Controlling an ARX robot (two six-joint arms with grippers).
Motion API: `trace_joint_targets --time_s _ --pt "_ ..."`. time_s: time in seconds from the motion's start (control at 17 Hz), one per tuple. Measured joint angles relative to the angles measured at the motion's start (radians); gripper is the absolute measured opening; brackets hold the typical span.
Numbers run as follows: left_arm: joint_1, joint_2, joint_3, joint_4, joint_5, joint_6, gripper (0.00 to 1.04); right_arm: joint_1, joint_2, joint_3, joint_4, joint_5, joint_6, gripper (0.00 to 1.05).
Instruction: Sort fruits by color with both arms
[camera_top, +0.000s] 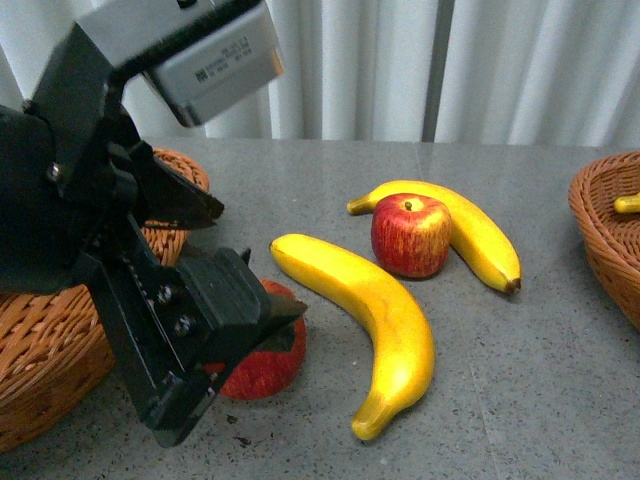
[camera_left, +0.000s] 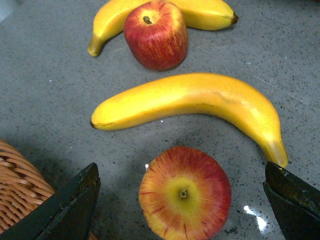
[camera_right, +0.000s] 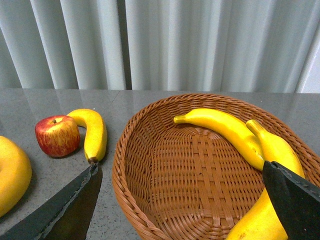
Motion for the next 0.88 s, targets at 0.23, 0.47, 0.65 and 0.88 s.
trace_joint_targets --time_s 0.23,0.47,0.65,0.88 --pt "-0.011 0.067 -0.008 0.028 0.000 0.040 0.98 0.000 0.000 0.000 0.000 0.000 0.000 0.98" --pt "-0.017 0.150 -0.010 0.077 0.034 0.067 0.98 0.000 0.000 0.000 0.000 0.000 0.000 0.98" --pt "-0.020 0.188 0.001 0.084 0.026 0.074 0.98 0.000 0.000 0.000 0.000 0.000 0.000 0.98" --pt "-0.009 0.214 0.001 0.093 0.008 0.090 0.88 0.000 0.000 0.000 0.000 0.000 0.000 0.98"
